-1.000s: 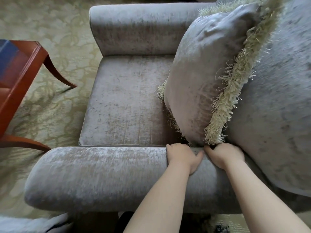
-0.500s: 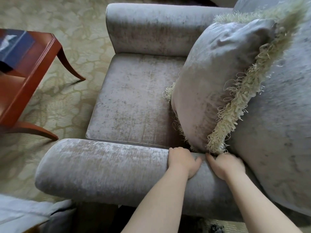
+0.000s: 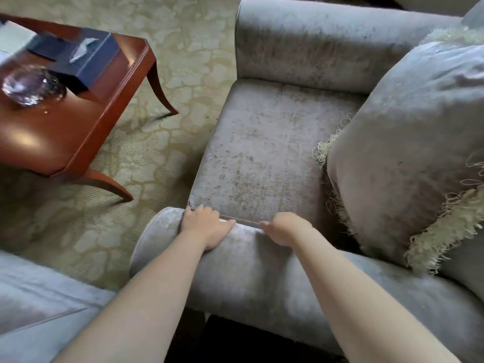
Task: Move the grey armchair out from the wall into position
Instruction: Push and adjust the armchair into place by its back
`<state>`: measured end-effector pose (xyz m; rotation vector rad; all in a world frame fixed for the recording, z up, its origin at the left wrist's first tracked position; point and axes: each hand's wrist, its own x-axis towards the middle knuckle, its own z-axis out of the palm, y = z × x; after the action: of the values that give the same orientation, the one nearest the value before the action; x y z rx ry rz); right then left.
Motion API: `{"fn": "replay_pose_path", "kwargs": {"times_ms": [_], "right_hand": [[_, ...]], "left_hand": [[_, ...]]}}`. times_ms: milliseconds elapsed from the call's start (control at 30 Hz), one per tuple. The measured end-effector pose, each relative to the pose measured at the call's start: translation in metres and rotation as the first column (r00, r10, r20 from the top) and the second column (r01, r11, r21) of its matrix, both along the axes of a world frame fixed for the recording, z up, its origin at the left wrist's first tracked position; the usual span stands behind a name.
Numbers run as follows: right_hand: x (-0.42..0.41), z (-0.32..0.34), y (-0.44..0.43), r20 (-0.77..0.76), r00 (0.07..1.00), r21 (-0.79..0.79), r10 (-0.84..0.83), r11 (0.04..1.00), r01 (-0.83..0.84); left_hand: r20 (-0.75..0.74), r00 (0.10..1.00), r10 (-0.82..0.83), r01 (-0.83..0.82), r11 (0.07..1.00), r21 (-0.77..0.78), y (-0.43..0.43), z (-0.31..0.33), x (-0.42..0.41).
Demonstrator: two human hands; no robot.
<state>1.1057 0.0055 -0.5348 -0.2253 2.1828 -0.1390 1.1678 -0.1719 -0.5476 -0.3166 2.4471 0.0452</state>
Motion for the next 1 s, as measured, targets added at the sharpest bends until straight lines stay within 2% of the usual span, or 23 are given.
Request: {"fn": "replay_pose_path", "kwargs": {"times_ms": [67,167,200,367,633,767,900,1000], "right_hand": [[0.026,-0.009,-0.043,0.018,1.0,-0.145,-0.024,0.989,0.027],[0.049,-0.021,-0.062,-0.246,0.969,-0.066,-0.036,0.998,0.021],[0.051,-0.023,-0.061,-0.282,0.959,-0.039,-0.039,0.999,0.029],[0.048,-0.024,-0.056,-0.241,0.97,0.001,-0.019,1.0,0.02],[0.06,-0.024,-0.049,-0.284,0.959,0.021,0.0,1.0,0.006],[0.06,-0.025,-0.048,-0.275,0.961,0.014,-0.01,1.0,0.014],[0.063,-0.022,-0.038,-0.301,0.952,-0.093,-0.048,0.995,0.021],[0.066,-0.014,-0.008,-0.318,0.945,-0.195,-0.078,0.981,0.015]], "left_hand": [[-0.009,1.0,0.026,-0.026,1.0,0.007,-0.027,-0.001,0.002],[-0.047,0.999,-0.007,0.007,1.0,0.007,-0.035,-0.004,0.005],[-0.057,0.998,-0.018,0.018,1.0,0.002,-0.033,-0.005,0.005],[-0.075,0.997,-0.036,0.035,0.999,-0.014,-0.032,-0.006,0.007],[-0.052,0.993,-0.104,0.103,0.994,-0.029,-0.023,-0.006,0.02],[-0.051,0.995,-0.084,0.083,0.996,-0.021,-0.023,-0.006,0.021],[-0.015,0.999,-0.047,0.047,0.998,-0.043,-0.017,0.0,0.016],[0.105,0.994,0.037,-0.027,0.995,-0.093,0.002,0.003,0.006]]}}
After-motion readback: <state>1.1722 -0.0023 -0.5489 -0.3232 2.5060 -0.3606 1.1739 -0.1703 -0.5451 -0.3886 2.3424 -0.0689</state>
